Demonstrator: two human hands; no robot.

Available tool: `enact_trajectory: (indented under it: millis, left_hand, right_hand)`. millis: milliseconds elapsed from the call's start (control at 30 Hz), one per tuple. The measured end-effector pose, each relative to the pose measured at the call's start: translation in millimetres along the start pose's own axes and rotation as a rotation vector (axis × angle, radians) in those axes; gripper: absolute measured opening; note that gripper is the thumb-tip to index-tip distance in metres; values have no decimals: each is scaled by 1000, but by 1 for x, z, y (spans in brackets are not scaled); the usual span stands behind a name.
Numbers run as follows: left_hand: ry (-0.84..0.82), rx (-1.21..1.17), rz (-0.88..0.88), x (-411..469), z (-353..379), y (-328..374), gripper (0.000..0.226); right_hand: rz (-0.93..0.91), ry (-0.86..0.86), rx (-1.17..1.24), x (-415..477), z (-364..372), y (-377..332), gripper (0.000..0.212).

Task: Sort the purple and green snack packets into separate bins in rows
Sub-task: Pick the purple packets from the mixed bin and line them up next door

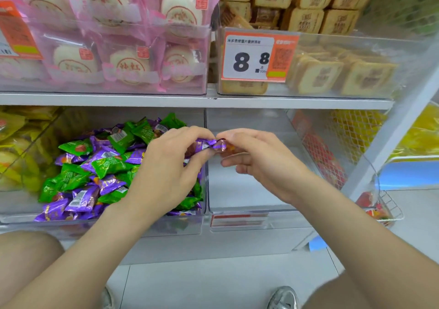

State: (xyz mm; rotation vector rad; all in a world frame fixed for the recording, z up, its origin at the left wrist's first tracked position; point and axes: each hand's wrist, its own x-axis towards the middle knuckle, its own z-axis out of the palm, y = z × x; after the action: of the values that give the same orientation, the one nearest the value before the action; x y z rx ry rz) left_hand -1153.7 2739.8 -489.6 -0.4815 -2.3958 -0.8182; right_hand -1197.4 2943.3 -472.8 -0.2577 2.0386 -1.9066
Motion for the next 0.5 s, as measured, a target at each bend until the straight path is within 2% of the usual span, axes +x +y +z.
enact_trajectory:
  millis: [133,200,300,367,500]
  left_hand:
    - [-29,-115,-156,5,5,0,14]
    - [6,-156,-278,6,9,-5,13]
    - [74,-414,-535,7,13,-16,12]
    - [90,-559,-648,7,13,-19,13]
    - [148,-586,-707,8,13,-19,15]
  right_hand:
    - [-245,7,-376,5,-9,7,16]
    - [-291,79,-580,18,-18,15,14]
    - [-315,188,-917,50,-39,32,23]
    - [-273,198,-1015,70,-48,46,31]
    - [-219,158,-1076,103,-52,70,27]
